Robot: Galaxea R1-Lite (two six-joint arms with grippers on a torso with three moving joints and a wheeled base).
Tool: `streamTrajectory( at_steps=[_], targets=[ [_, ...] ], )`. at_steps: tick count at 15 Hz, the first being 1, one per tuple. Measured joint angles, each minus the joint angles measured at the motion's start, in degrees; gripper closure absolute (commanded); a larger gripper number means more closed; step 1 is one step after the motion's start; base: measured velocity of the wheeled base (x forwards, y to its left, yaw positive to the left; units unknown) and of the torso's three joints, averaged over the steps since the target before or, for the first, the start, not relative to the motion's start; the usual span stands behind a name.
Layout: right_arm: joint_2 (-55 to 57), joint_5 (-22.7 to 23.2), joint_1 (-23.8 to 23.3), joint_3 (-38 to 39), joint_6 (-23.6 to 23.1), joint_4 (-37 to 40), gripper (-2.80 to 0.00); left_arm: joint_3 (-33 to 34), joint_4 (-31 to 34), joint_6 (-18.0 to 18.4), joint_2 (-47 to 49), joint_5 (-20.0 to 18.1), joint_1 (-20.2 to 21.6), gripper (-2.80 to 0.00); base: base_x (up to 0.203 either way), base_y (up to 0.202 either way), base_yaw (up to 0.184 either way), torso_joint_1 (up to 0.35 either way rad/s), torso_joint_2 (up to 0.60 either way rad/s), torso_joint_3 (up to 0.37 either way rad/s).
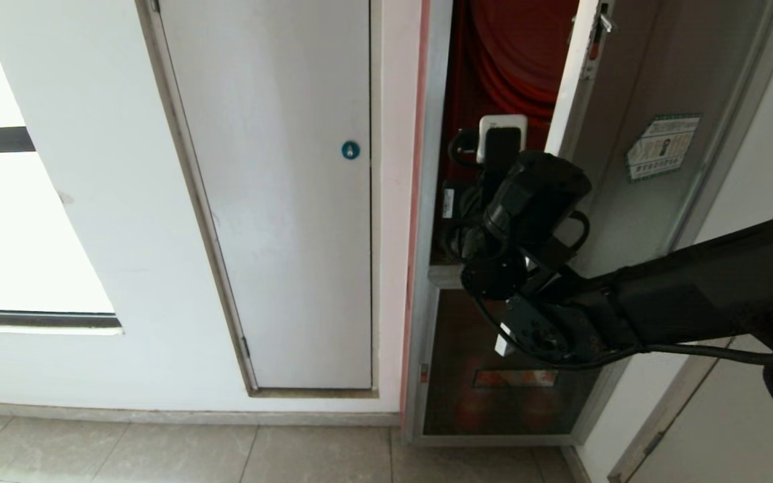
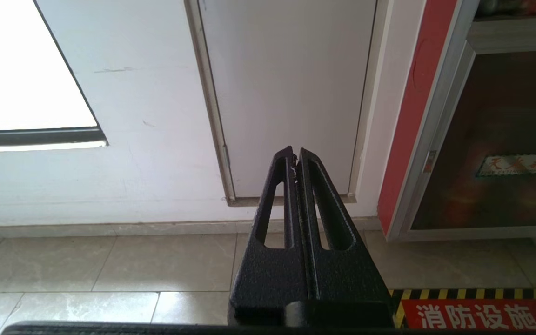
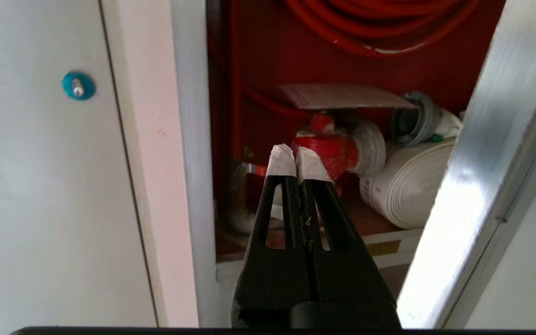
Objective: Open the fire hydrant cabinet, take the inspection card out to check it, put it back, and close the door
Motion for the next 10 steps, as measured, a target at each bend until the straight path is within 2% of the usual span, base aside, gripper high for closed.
streamTrajectory(
  at_steps=[10],
  targets=[
    [5.2,0.8,-1.4,-8.0,-1.4,0.2,0.0,0.0,0.0,0.0,0.0,0.0,0.0,0.0,0.0,0.0,0.0,0.0,0.0,0.0]
  ],
)
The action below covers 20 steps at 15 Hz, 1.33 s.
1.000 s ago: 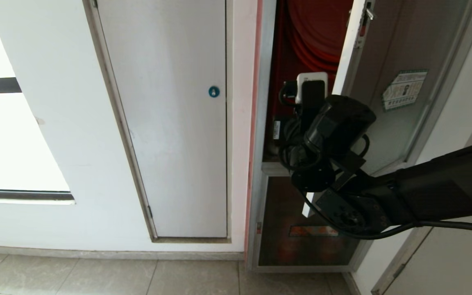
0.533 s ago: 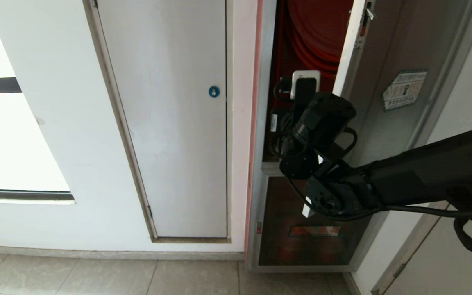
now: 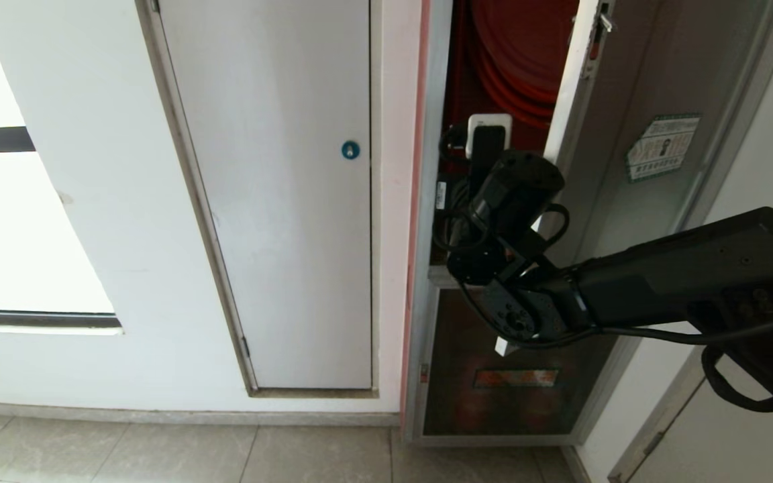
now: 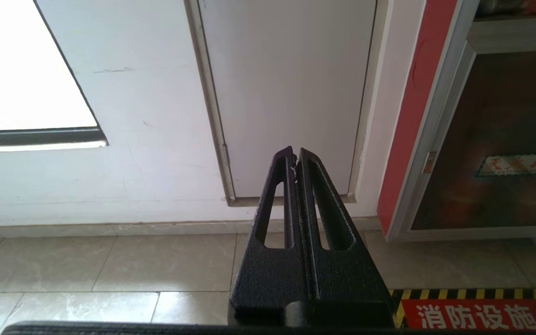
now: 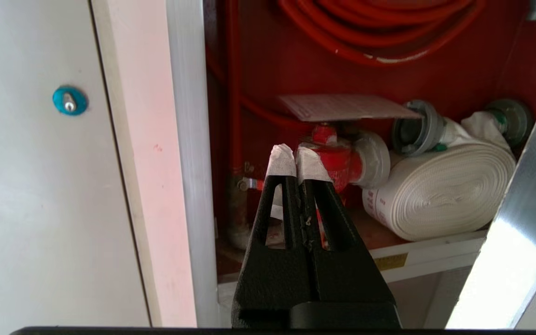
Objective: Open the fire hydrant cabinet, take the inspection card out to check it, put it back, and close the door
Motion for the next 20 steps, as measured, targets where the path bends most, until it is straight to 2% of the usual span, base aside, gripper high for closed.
streamTrajectory(
  at_steps=[9,20],
  targets=[
    [2.8,-0.6,0.0,-4.7,-1.1,0.6,0.0,0.0,0.0,0.0,0.0,0.0,0.0,0.0,0.0,0.0,0.0,0.0,0.0,0.0],
    [4.3,-1.0,-3.5,-7.0,-1.1,1.8,0.0,0.0,0.0,0.0,0.0,0.0,0.0,0.0,0.0,0.0,0.0,0.0,0.0,0.0]
  ],
)
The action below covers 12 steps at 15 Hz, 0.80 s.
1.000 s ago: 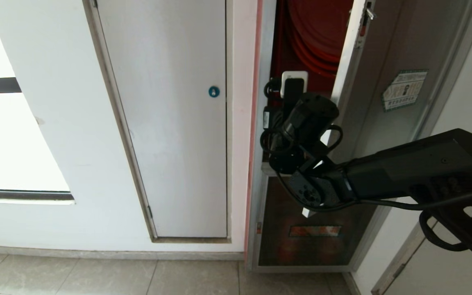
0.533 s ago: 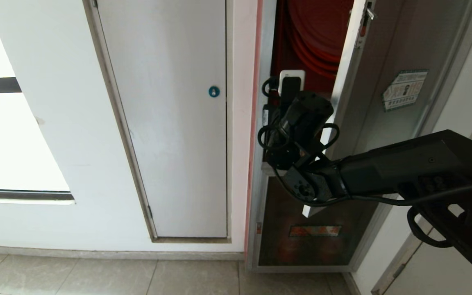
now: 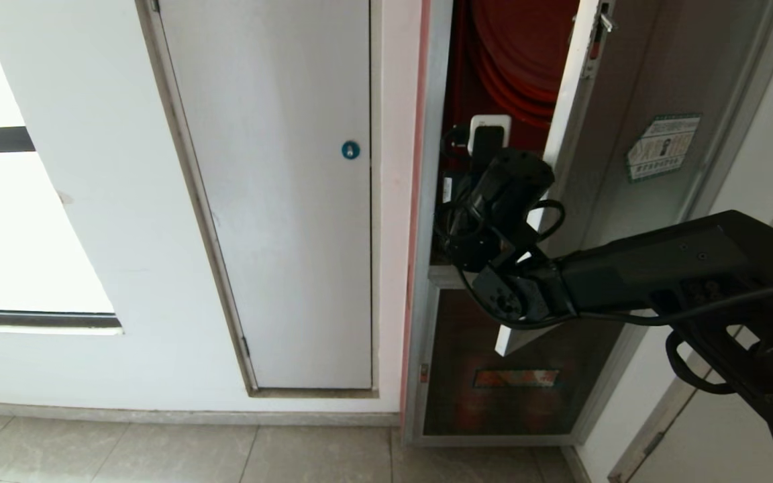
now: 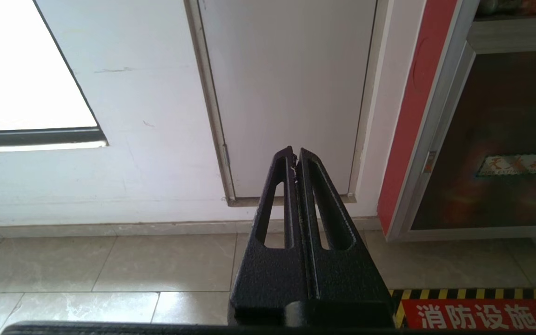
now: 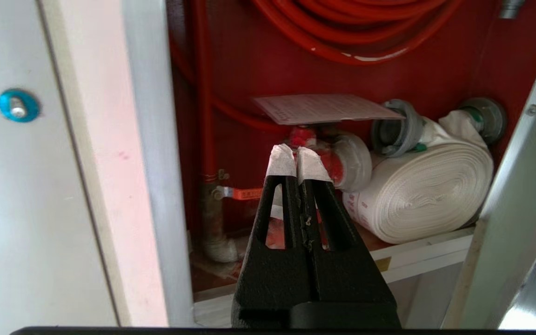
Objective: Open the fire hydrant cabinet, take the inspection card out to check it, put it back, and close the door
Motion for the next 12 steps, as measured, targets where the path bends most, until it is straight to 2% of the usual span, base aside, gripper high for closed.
streamTrajectory(
  at_steps=[12],
  targets=[
    [-0.8,0.1,-2.4,0.7,0.0,0.0,0.0,0.0,0.0,0.0,0.0,0.0,0.0,0.0,0.0,0.0,0.0,0.0,0.0,0.0]
  ],
)
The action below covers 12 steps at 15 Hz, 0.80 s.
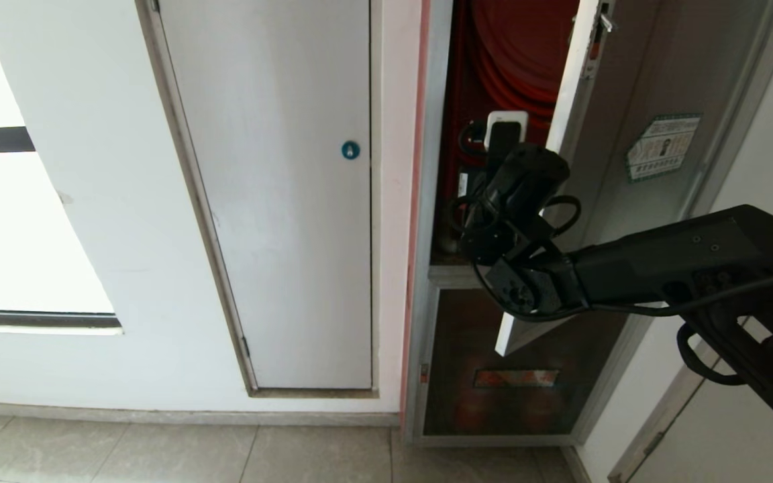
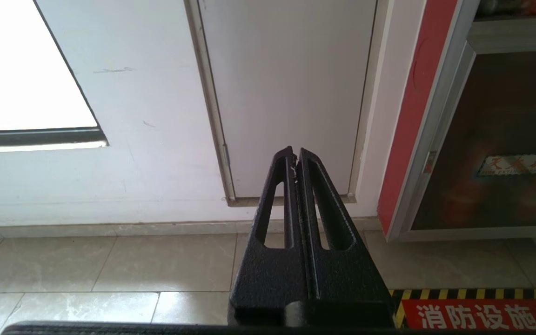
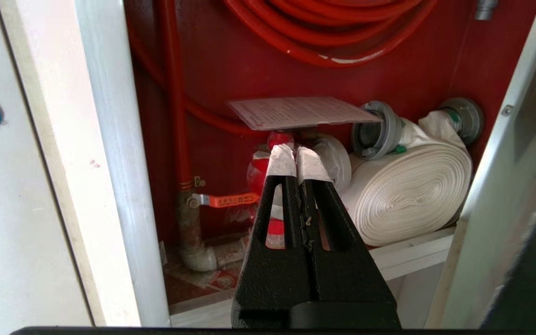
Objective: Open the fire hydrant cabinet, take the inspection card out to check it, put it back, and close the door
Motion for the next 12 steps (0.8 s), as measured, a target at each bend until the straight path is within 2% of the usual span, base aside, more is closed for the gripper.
streamTrajectory(
  at_steps=[12],
  targets=[
    [-3.1,0.2,-2.6,5.6,0.3,-0.5,0.0,0.0,0.0,0.0,0.0,0.0,0.0,0.0,0.0,0.0,0.0,0.0,0.0,0.0]
  ],
)
